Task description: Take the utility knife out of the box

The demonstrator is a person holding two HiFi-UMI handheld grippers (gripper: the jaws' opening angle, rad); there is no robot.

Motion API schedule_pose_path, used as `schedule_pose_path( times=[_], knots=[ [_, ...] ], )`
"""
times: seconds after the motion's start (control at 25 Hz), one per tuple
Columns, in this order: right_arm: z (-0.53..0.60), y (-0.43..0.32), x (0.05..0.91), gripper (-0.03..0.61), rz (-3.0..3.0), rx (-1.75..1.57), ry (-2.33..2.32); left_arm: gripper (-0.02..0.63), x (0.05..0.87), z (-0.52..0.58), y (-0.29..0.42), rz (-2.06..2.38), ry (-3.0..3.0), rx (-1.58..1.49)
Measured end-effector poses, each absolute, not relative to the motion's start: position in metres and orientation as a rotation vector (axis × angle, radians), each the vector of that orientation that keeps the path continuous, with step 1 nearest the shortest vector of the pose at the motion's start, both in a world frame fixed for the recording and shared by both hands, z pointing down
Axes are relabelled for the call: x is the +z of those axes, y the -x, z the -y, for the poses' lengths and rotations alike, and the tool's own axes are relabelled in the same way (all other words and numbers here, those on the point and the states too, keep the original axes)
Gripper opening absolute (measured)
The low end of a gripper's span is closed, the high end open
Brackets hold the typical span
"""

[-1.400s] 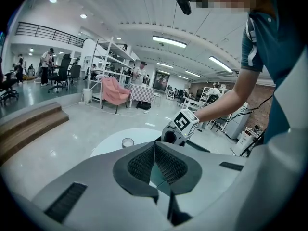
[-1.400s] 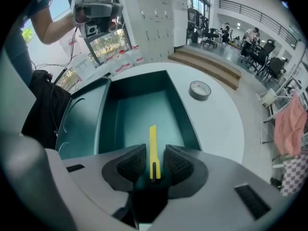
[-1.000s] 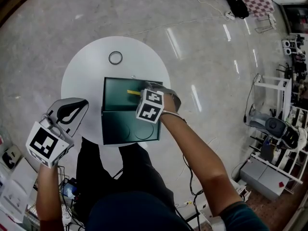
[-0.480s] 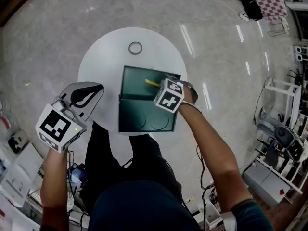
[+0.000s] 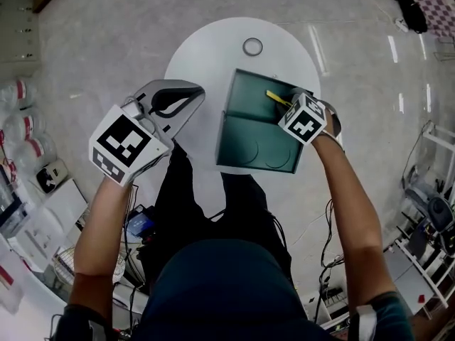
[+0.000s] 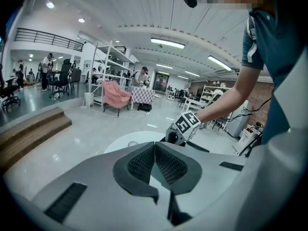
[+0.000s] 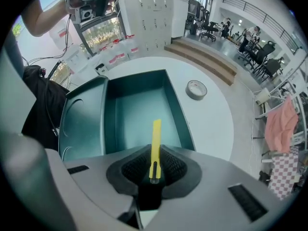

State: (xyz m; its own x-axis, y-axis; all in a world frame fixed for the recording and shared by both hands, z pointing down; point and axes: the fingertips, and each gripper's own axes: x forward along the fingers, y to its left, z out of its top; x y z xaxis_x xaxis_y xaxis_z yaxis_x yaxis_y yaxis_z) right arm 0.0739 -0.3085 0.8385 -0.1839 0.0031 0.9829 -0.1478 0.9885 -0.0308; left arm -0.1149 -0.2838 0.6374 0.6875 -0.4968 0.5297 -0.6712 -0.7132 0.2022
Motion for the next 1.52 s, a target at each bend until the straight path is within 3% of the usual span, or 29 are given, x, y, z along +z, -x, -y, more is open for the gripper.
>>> schedule_pose_path(
  times=[0.6, 1.52],
  knots=[
    [0.31, -0.079, 0.724, 0.074, 1.866, 0.139, -0.372, 0.02, 0.551, 0.263, 0.113, 0.913, -2.617, 0.633],
    [0.239, -0.08, 0.465, 0.072, 2.337, 0.364, -0.978, 0.02, 0.41, 0.19, 0.115, 0.902, -2.759, 0.559]
  ],
)
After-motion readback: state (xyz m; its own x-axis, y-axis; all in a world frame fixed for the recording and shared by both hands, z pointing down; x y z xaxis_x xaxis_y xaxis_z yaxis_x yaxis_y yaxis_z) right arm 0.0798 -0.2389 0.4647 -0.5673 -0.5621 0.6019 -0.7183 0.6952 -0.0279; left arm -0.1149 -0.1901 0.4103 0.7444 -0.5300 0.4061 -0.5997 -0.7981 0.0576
